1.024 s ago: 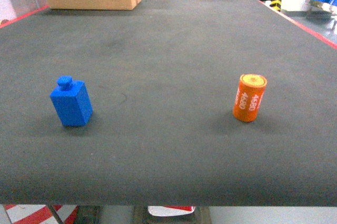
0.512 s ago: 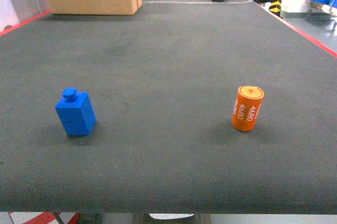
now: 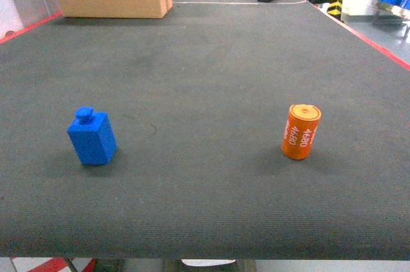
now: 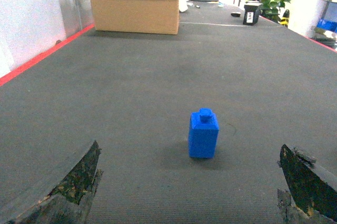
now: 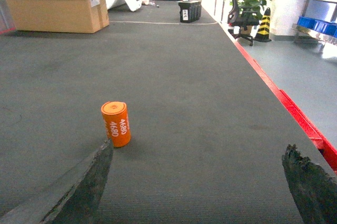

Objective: Sort blue parts and orange caps into right shelf containers

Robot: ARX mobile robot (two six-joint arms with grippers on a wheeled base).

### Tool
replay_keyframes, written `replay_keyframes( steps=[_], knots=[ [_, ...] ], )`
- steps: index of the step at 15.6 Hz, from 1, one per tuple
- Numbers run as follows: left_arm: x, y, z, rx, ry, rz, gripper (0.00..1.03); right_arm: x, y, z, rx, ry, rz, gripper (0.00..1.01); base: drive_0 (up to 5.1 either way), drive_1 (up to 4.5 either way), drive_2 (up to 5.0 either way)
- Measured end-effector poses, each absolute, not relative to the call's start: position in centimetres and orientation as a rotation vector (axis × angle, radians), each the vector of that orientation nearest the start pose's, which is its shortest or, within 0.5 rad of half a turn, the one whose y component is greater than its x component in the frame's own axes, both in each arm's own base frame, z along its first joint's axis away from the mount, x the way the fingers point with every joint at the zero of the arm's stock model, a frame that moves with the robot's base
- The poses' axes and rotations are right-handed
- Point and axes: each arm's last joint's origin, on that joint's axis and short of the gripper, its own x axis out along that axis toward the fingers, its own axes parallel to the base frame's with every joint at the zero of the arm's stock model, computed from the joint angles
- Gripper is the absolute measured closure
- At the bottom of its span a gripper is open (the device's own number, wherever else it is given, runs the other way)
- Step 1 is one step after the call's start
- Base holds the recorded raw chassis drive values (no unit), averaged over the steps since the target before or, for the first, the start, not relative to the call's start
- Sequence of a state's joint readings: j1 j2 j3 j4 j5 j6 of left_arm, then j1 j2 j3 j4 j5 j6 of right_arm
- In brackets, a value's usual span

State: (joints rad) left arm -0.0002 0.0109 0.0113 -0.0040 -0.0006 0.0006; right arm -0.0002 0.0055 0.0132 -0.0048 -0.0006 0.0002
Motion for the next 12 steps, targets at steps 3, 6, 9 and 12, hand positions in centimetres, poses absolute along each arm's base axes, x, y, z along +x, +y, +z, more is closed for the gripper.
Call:
replay_keyframes(
  steps=[3,6,9,12],
  knots=[
    [9.77,0.00,16.61,0.001,0.004,0.000,0.05,9.72,0.00,16.71,0.000,-0.003,0.000,0.03,0.0,0.00,0.0],
    [9.77,0.00,16.61,0.001,0.004,0.000,0.05,9.72,0.00,16.71,0.000,-0.003,0.000,0.03,0.0,0.00,0.0],
    [9.77,0.00,16.61,0.001,0.004,0.000,0.05,9.72,0.00,16.71,0.000,-0.003,0.000,0.03,0.0,0.00,0.0],
    [9.77,0.00,16.61,0.001,0.004,0.000,0.05,9.72,0.00,16.71,0.000,-0.003,0.000,0.03,0.0,0.00,0.0]
  ],
)
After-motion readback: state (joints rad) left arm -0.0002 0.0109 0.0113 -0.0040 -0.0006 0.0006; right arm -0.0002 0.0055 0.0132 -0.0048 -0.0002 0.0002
